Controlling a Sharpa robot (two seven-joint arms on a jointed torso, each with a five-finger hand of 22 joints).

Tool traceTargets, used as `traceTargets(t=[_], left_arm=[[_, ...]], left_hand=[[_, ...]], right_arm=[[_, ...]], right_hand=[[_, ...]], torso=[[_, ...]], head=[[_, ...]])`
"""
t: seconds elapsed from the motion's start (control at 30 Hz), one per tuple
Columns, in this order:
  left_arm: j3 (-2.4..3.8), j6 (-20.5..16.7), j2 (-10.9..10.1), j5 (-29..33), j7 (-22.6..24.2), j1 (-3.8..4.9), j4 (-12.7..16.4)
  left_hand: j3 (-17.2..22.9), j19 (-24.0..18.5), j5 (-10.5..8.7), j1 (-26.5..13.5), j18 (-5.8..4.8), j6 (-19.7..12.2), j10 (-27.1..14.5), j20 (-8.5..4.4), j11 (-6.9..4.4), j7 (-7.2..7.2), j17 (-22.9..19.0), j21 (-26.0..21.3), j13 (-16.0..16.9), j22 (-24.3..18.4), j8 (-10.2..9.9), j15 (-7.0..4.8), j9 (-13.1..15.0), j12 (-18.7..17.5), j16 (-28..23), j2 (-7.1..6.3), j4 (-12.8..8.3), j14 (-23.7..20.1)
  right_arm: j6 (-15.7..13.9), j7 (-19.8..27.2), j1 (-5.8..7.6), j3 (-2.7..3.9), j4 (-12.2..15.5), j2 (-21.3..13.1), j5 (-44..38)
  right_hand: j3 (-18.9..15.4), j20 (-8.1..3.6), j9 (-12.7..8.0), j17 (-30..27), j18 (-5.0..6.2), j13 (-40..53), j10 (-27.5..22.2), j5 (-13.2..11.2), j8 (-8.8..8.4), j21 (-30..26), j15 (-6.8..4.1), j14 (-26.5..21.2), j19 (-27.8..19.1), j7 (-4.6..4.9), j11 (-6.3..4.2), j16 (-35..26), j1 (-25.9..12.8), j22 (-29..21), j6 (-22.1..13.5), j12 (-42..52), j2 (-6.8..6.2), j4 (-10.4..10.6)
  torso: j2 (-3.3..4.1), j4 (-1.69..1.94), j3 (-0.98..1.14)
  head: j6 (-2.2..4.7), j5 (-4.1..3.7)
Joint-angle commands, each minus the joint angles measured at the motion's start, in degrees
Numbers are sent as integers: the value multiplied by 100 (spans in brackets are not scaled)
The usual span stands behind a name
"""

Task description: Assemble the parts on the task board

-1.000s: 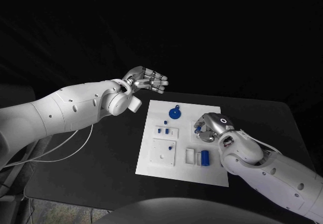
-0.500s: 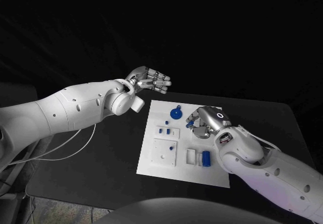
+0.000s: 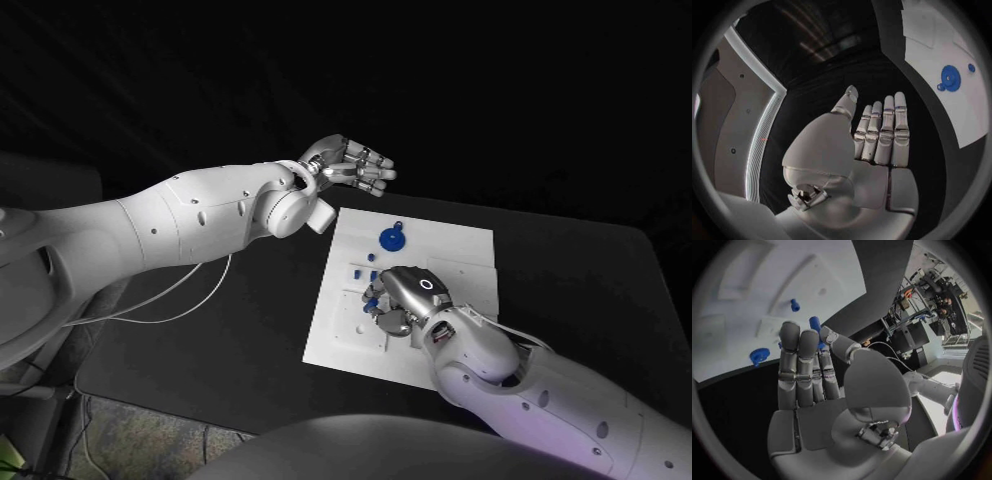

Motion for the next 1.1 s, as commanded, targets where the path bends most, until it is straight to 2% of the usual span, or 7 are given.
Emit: traceTargets(t=[0.03, 0.4, 0.53, 0.73, 0.9, 1.1], left_arm=[[6, 1, 52, -52, 102, 8, -17], [7, 65, 137, -64, 77, 8, -88], [7, 68, 139, -76, 74, 8, -94], [6, 74, 117, -84, 70, 8, -98], [6, 73, 95, -86, 66, 8, -99], [6, 70, 77, -90, 61, 8, -99]], left_hand=[[0, -10, -6, 2, 57, -3, -26, 13, -8, 6, 6, 24, 3, -9, -26, -2, 0, 17, -22, 71, 34, -33], [0, -14, -7, 0, 56, -9, -34, 14, -5, 9, 7, 24, 3, -9, -27, 0, -1, 15, -22, 78, 34, -38], [-6, -17, -6, -5, 57, -17, -42, 16, -3, 11, 9, 27, 3, -11, -26, 1, 0, 17, -22, 78, 32, -42], [-6, -17, -6, -5, 57, -17, -42, 16, -3, 11, 9, 27, 3, -11, -26, 1, 0, 17, -22, 78, 32, -42], [-6, -17, -6, -5, 57, -17, -42, 16, -3, 11, 9, 27, 3, -11, -26, 1, 0, 17, -22, 78, 32, -42], [-6, -17, -6, -5, 57, -17, -42, 16, -3, 11, 9, 27, 3, -11, -26, 1, 0, 17, -22, 78, 32, -42]], right_arm=[[53, 171, -37, -54, -96, 103, -72], [203, 210, -90, -251, -285, 295, -82], [265, 213, -95, -296, -319, 309, -96], [309, 198, -97, -326, -345, 312, -127], [258, 119, -99, -334, -357, 307, -187], [116, -21, -104, -336, -355, 294, -254]], right_hand=[[-4, -41, 1, 7, 112, 32, 405, 34, 22, -38, -29, 1, 83, -12, -245, -34, 2, 9, 35, 16, 19, 7], [13, -37, -1, 7, 138, 33, 401, 34, 22, -86, -28, 2, 91, -11, -242, -50, 4, 29, 30, 16, 22, -10], [11, -36, -1, 8, 141, 33, 401, 34, 23, -96, -28, 3, 93, -11, -241, -54, 6, 38, 29, 16, 23, -13], [7, -35, -1, 13, 143, 33, 401, 34, 23, -99, -28, 6, 100, -13, -241, -55, 14, 64, 33, 17, 25, -17], [7, -35, -1, 13, 143, 33, 401, 34, 23, -99, -28, 6, 100, -13, -241, -55, 14, 64, 33, 17, 25, -17], [10, -34, -1, 16, 144, 33, 404, 34, 23, -106, -28, 7, 105, -14, -241, -56, 18, 83, 34, 17, 24, -20]], torso=[[2, -4, 2], [-1, -12, 9], [-1, -13, 12], [0, -19, 15], [0, -15, 18], [-1, -21, 20]], head=[[-24, 55], [-83, 133], [-83, 153], [-83, 196], [-83, 170], [-83, 175]])
